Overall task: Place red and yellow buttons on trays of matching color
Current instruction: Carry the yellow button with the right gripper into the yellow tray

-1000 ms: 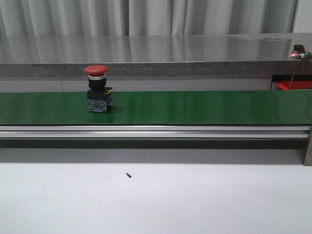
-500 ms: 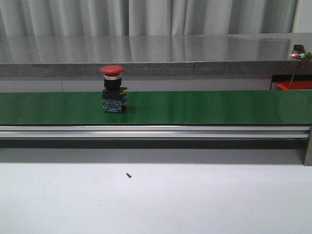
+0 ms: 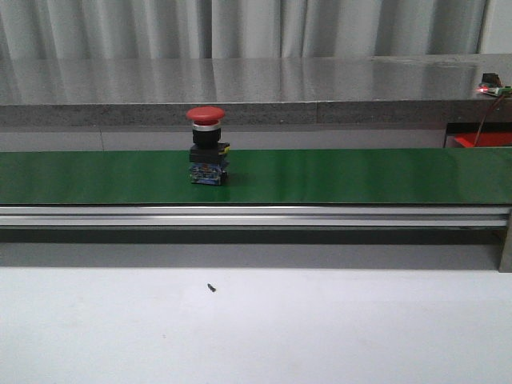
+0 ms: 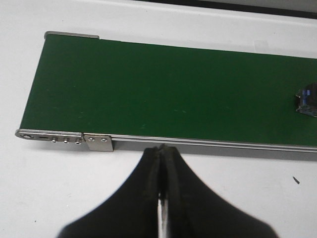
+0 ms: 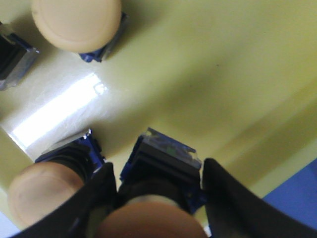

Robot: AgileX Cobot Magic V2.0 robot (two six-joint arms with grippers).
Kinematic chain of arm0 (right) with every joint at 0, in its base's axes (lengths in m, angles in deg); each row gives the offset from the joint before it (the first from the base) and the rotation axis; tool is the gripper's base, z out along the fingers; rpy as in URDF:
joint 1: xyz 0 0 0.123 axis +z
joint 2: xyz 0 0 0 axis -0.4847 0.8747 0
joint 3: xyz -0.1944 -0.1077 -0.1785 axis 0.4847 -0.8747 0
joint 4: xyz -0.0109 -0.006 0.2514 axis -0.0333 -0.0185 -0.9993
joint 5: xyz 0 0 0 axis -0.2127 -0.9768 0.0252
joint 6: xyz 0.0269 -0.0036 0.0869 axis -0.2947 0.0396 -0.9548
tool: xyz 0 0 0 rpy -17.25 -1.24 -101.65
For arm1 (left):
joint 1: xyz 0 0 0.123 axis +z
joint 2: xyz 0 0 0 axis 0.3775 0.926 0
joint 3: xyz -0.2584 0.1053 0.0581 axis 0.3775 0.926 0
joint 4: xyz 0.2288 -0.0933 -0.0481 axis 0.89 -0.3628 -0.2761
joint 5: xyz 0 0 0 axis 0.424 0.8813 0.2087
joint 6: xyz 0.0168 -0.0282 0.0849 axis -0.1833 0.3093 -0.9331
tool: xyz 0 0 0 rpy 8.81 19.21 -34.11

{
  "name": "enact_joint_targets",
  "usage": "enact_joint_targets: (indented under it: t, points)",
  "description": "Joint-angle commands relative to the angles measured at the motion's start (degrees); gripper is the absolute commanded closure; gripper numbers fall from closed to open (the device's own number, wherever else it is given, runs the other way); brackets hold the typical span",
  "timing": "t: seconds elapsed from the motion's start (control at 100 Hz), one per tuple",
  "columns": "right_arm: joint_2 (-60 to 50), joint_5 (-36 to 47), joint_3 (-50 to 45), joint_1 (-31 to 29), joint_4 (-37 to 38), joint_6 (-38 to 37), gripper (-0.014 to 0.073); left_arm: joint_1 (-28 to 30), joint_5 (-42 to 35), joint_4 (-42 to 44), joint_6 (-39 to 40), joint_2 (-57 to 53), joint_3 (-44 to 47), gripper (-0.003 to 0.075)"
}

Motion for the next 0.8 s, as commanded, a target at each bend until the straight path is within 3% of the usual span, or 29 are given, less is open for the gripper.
enact_joint_targets:
  t: [0.0, 0.34, 0.79]
  points:
    - [-2.17, 2.95, 0.32, -0.31, 1.81, -0.43, 0.0389, -0.42, -3.28, -0.74, 0.3, -0.81, -1.55, 0.074]
    - [-1.92, 4.69, -1.6, -5.66, 0.92, -5.08, 0.0389, -0.42, -3.24, -0.74, 0.3, -0.81, -1.55, 0.074]
    - [4.36, 4.41, -1.54, -5.71, -1.03, -5.08, 0.0389, -0.42, -3.24, -0.74, 0.3, -0.81, -1.55, 0.074]
